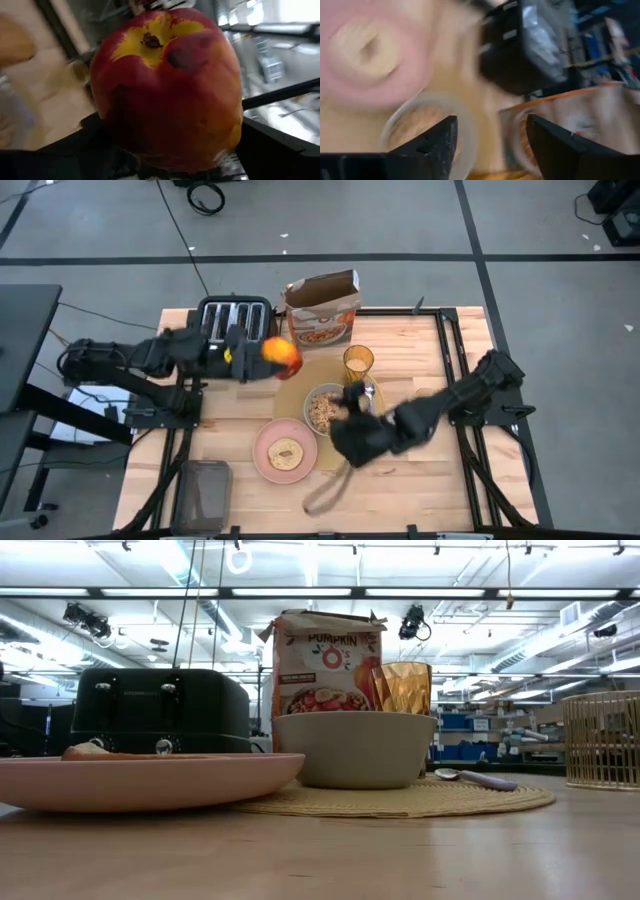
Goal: Arrange a breakfast setting
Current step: Put the apple from the black bin on the brown table mat to the top left of the gray bowl
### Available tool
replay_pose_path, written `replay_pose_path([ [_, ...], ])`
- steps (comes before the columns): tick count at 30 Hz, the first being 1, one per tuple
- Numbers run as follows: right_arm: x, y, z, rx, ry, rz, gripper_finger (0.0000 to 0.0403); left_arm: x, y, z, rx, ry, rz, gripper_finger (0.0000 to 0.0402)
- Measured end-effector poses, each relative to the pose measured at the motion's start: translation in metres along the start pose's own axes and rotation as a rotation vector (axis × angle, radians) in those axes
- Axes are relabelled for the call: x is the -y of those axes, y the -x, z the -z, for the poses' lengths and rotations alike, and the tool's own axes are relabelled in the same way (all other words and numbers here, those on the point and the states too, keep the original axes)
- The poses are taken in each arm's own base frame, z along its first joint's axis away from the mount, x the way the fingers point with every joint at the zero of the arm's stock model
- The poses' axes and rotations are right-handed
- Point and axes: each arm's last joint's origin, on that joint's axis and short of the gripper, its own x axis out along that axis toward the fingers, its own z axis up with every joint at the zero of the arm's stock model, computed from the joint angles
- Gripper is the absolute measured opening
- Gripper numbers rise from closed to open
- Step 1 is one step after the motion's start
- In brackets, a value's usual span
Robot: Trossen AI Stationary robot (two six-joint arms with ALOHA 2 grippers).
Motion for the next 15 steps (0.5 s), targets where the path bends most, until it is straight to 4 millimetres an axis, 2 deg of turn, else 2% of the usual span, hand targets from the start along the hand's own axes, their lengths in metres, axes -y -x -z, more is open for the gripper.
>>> replay_pose_path([
  [4,0.058,0.002,-0.028,0.098,-0.186,0.091,0.0287,-0.003,-0.006,-0.021,0.025,0.005,0.056,0.0357],
  [9,0.125,0.021,-0.057,0.298,-0.307,0.200,0.0359,0.001,-0.010,-0.035,0.115,-0.006,0.133,0.0356],
  [12,0.153,0.028,-0.068,0.426,-0.338,0.272,0.0392,0.007,-0.012,-0.041,0.188,-0.027,0.203,0.0356],
  [15,0.173,0.029,-0.073,0.520,-0.373,0.364,0.0391,0.009,-0.015,-0.042,0.223,-0.055,0.226,0.0356],
])
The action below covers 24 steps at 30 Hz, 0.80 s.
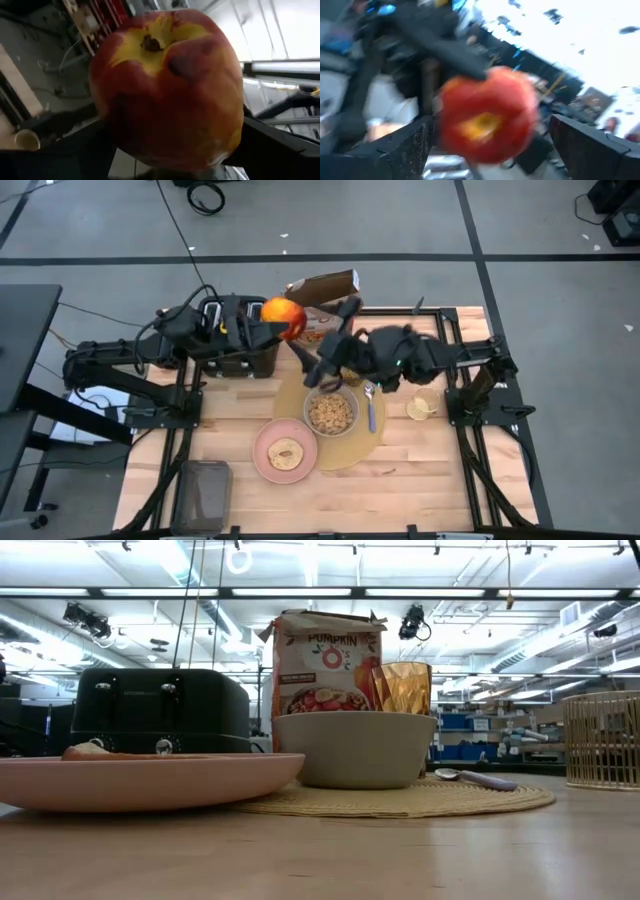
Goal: Arrange a breakfast setting
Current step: Put the apple from the black bin on the brown table mat to the top left of the gray bowl
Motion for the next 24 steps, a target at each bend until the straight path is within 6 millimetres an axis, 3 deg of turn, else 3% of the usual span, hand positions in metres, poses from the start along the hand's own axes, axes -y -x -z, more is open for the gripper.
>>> replay_pose_path([
  [6,0.011,-0.008,-0.005,0.114,0.031,-0.003,0.0387,-0.001,-0.001,-0.002,0.039,-0.028,-0.006,0.0356],
  [15,0.025,-0.028,0.008,0.115,-0.006,-0.051,0.0398,0.003,-0.001,-0.007,0.093,-0.062,0.031,0.0356],
  [24,0.028,-0.046,0.027,0.121,0.038,-0.140,0.0397,-0.010,-0.020,0.001,0.076,-0.049,0.031,0.0356],
])
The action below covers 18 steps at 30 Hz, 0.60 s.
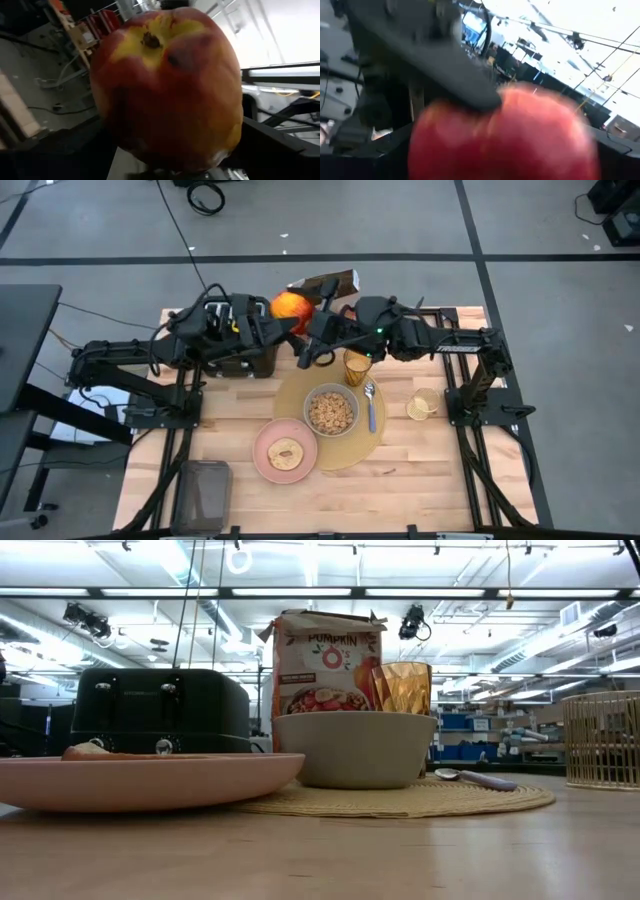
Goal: Arrange a breakfast setting
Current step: Put the apple from the black bin on the brown table mat to the top left of the gray bowl
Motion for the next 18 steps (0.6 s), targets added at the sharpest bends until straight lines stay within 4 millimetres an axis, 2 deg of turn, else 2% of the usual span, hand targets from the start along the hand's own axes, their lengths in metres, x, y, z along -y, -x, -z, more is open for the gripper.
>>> replay_pose_path([
  [7,-0.0009,0.0000,0.0021,-0.044,0.000,0.067,0.0392,-0.0025,-0.0043,0.0015,0.022,0.001,0.003,0.0356],
  [15,-0.0017,0.0009,0.0012,-0.052,-0.012,0.084,0.0335,-0.0076,-0.0051,-0.0035,0.040,-0.014,-0.034,0.0356],
  [18,-0.0039,0.0019,0.0003,-0.053,-0.013,0.077,0.0334,-0.0086,-0.0048,-0.0036,0.034,-0.041,-0.050,0.0356],
])
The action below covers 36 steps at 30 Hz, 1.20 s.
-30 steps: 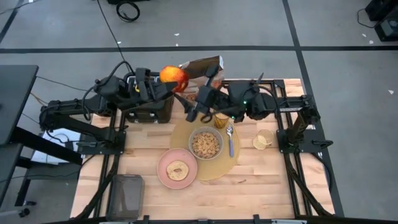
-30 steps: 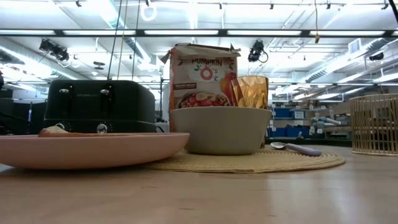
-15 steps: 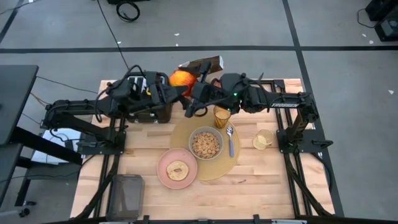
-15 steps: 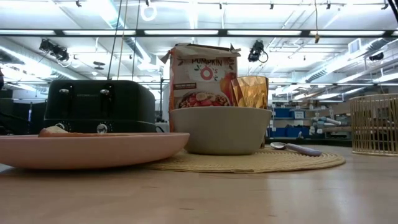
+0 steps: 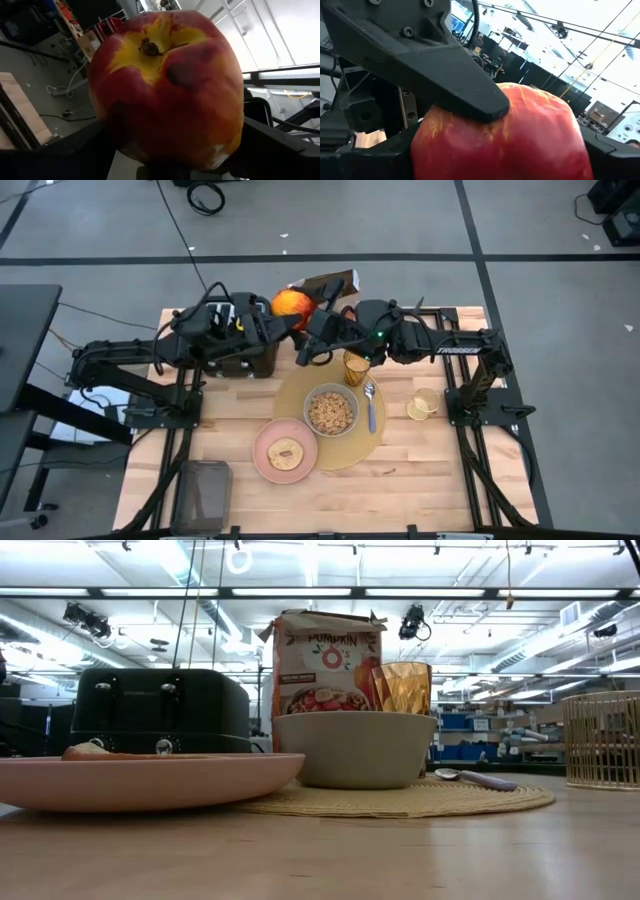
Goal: Arrange a breakfast setting
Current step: Put the apple from the black bin on the brown table mat to the top left of the gray bowl
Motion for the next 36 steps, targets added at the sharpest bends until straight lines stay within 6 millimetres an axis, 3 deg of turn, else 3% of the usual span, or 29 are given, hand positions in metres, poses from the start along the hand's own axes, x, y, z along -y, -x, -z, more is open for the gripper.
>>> replay_pose_path([
  [14,-0.003,0.000,0.003,-0.026,-0.020,-0.015,0.0334,-0.004,0.000,0.000,0.002,-0.074,-0.051,0.0356],
  [22,-0.003,0.000,0.003,-0.029,-0.019,-0.015,0.0334,-0.005,0.000,0.000,-0.010,-0.081,-0.047,0.0332],
  [27,-0.004,0.001,0.003,-0.030,-0.052,-0.034,0.0334,-0.005,0.000,0.001,-0.042,-0.164,-0.039,0.0384],
  [36,-0.016,0.001,0.009,-0.071,-0.098,-0.124,0.0334,-0.003,0.020,-0.003,-0.134,-0.222,-0.110,0.0380],
])
